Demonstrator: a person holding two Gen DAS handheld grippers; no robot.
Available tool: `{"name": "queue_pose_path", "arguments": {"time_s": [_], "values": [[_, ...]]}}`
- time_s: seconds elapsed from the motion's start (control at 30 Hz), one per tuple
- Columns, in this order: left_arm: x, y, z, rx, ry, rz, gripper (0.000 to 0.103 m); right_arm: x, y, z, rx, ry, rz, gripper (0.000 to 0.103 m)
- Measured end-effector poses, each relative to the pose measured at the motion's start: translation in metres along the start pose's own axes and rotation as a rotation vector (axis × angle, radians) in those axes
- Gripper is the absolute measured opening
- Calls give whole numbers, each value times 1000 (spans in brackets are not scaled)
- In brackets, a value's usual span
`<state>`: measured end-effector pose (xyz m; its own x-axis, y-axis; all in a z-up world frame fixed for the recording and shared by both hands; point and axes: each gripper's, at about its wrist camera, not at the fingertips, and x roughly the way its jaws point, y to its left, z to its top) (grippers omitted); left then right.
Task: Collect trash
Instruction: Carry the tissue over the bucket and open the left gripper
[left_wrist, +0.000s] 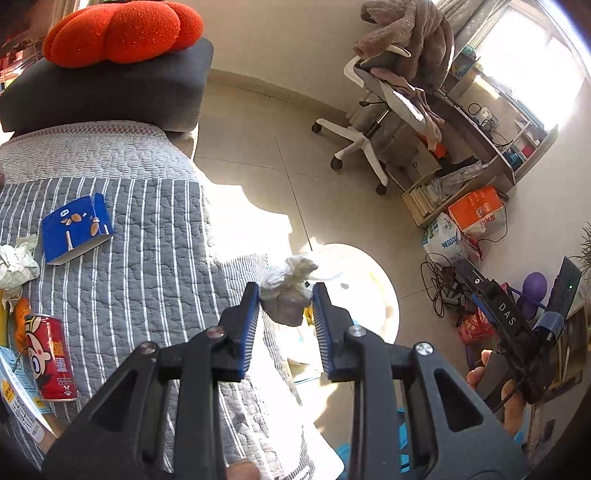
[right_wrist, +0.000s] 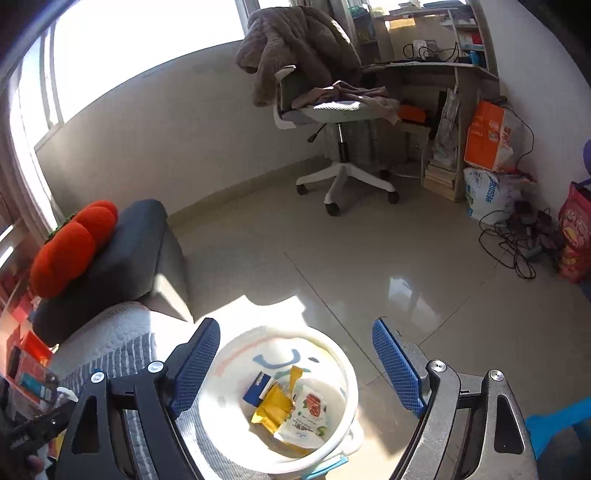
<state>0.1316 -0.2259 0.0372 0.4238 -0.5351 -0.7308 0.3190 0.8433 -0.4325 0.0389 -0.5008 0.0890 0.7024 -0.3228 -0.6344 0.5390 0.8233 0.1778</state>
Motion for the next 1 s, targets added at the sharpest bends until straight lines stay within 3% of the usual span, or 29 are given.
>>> {"name": "queue_pose_path", "arguments": {"time_s": [0.37,0.6,0.7,0.87,1.0], "values": [[63,-75,6,114,88,-27,31,-6,-63,8,73,34,-125,89],[86,-98,5,138,122,-23,35,-6,-73,7,45,42,-186,89],[90,-102,3,145,135,-14,46,-3,-70,6,13,42,-230,92],[82,-98,-1,156,109,18,76,-3,-68,5,-1,36,-268,93],[69,-90,-5,191,61,96,79,-3,-62,3,-6,39,-267,93]]}}
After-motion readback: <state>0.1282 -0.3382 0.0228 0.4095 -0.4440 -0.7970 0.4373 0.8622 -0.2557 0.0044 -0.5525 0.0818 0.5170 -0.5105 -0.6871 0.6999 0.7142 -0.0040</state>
